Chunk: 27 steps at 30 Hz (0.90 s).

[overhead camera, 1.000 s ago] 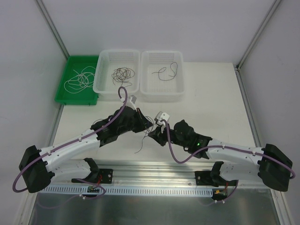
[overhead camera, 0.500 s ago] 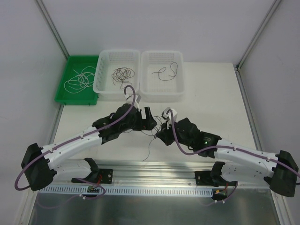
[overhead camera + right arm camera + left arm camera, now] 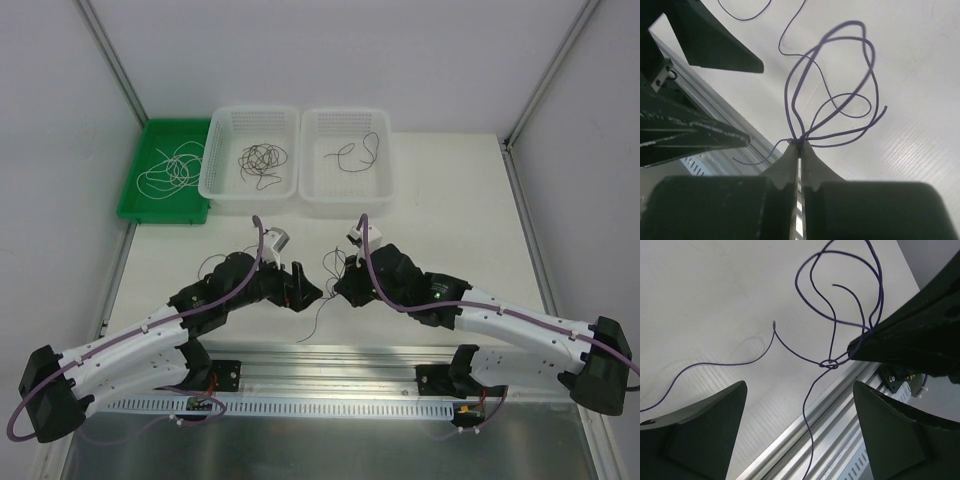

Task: Untangle the cables
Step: Untie the cable.

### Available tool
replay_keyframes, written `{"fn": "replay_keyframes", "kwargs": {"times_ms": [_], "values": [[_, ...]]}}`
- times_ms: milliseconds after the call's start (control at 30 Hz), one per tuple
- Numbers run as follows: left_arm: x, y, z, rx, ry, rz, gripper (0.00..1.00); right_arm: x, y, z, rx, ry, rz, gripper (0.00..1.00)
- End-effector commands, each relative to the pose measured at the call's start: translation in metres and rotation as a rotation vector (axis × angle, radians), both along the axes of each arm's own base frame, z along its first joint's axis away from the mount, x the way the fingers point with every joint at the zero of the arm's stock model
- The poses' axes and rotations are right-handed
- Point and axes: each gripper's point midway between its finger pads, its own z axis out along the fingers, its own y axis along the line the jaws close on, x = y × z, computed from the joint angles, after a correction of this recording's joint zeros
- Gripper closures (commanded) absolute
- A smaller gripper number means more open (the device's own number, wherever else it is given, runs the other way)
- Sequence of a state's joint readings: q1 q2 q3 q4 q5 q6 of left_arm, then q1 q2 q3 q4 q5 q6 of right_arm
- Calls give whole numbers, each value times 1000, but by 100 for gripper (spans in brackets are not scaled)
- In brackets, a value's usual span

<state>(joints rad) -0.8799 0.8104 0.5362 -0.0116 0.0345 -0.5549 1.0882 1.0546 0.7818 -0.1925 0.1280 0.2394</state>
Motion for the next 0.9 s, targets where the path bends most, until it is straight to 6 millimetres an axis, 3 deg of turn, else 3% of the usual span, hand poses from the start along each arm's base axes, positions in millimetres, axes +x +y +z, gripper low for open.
{"fn": "replay_keyframes", "kwargs": {"times_ms": [0,200,433,667,767,800,867], "values": [[-15,-22,20,-112,-109,-181,13,-1,9,21,68,16,-7,99],[-20,-43,17,-135,-145,-280,17,-9,18,31,120,28,43,99],[-21,-57,22,-141,-183,-332,30,-11,20,34,140,32,58,99],[-25,-57,17,-136,-184,-348,57,-12,19,39,152,26,60,99],[-26,-57,18,-139,-191,-350,75,-13,21,40,161,31,68,99],[-26,-57,18,-139,-194,-351,85,-14,22,41,165,31,75,99],[-27,-57,19,-141,-200,-353,94,-15,23,43,173,34,77,99]]}}
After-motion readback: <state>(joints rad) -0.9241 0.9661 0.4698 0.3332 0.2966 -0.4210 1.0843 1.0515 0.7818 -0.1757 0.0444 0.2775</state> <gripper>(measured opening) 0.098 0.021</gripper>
